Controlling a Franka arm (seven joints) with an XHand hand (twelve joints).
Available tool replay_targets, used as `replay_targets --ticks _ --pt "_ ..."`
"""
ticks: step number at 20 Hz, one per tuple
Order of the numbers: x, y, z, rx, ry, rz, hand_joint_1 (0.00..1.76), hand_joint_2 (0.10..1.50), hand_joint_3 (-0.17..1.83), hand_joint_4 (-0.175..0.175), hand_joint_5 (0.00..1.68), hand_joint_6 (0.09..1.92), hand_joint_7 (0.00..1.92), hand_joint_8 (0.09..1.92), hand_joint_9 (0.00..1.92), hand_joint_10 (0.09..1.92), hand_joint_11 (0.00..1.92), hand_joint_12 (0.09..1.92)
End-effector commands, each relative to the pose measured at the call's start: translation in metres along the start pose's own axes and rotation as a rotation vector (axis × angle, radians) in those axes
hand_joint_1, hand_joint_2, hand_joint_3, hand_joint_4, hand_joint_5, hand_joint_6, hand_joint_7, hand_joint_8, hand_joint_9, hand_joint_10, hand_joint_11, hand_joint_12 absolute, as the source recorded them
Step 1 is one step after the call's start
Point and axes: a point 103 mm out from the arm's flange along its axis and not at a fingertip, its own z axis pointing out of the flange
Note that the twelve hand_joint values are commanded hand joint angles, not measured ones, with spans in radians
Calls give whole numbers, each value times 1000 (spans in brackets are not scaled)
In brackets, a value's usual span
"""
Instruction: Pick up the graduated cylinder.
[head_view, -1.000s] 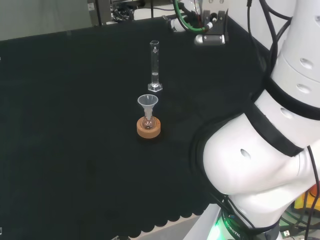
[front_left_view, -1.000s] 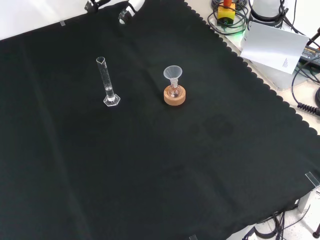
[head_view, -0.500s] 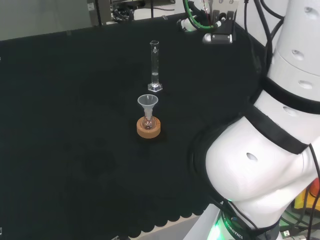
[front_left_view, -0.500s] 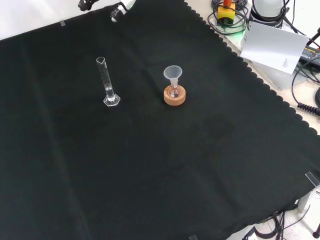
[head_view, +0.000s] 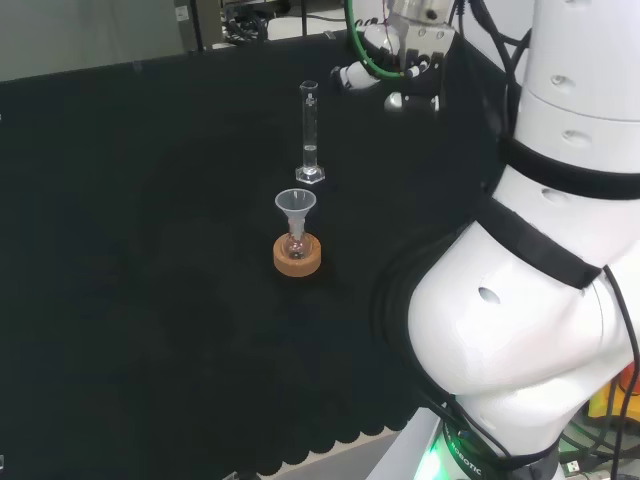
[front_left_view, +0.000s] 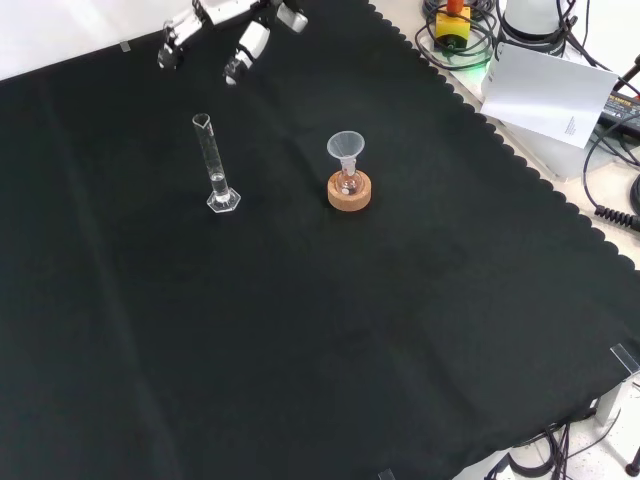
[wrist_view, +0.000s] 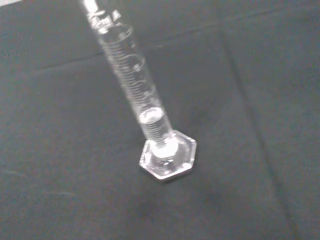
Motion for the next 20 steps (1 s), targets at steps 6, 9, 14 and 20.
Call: replay_targets --ticks 6,9,14,20 --pt "-16 27 52 -9 182 -120 741 1046 -175 -47 353 87 218 683 425 673 124 1395" --pt "-20 30 64 6 221 -150 786 1034 -175 -56 383 87 242 675 444 656 147 1382" --pt "-22 38 84 36 304 -209 815 1030 -175 -56 363 87 190 644 385 622 121 1368" --pt "-19 48 101 -18 390 -253 846 1015 -175 -61 363 87 213 651 401 635 106 1376"
